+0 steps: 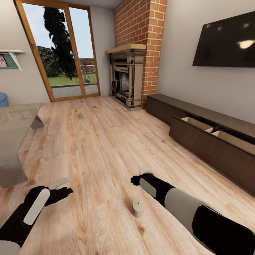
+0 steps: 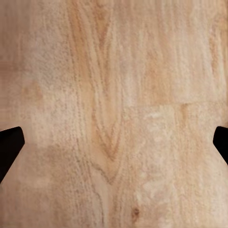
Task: Place each of the two pumpkins and all three candles from the living room inside a cabinet in the living room (use any cabinet), then make sure every cabinet is closed, and position the cauldron so it is next to a table in the living room.
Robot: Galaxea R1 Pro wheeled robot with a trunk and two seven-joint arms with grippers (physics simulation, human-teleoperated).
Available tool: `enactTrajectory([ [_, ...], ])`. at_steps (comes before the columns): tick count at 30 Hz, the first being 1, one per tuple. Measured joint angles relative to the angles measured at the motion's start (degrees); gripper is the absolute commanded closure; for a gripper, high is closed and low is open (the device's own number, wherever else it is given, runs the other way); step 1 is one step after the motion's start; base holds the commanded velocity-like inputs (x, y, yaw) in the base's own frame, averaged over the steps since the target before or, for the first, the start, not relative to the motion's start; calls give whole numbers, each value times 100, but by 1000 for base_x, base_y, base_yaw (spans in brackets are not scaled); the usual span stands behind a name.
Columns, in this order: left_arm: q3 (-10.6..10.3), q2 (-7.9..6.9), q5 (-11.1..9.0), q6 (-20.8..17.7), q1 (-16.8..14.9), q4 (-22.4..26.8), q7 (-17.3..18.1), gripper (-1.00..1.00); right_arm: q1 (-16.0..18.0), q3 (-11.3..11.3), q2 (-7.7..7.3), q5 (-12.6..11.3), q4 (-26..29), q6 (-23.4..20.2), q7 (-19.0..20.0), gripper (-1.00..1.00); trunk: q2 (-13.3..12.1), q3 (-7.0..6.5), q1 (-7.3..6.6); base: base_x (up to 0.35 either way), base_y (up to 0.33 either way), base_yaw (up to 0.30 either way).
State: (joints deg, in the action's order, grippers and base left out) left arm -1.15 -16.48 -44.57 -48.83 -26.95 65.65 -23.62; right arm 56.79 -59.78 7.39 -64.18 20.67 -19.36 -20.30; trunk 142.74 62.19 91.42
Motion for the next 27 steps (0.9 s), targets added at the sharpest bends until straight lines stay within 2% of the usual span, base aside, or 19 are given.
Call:
enactTrajectory([
  [4, -116, 114, 11, 15, 0, 53, -55, -100, 4, 10, 142, -35, -32, -345, -25, -100, 0, 0, 0, 0, 0, 0],
  [11, -166, 199, 49, 19, 0, 72, -56, -100, 41, 20, 182, -12, -16, -862, -36, -100, 0, 0, 0, 0, 0, 0],
  [16, -166, 203, 51, 15, 6, 108, -23, -100, 44, 20, 178, -17, -17, -969, -36, -100, 0, 0, -1, 55, 0, 0],
  [27, -163, 200, 40, -49, 112, 290, -5, -100, 44, 24, 178, -4, -22, -1098, -35, -100, 0, 0, -1, 214, 0, 0],
])
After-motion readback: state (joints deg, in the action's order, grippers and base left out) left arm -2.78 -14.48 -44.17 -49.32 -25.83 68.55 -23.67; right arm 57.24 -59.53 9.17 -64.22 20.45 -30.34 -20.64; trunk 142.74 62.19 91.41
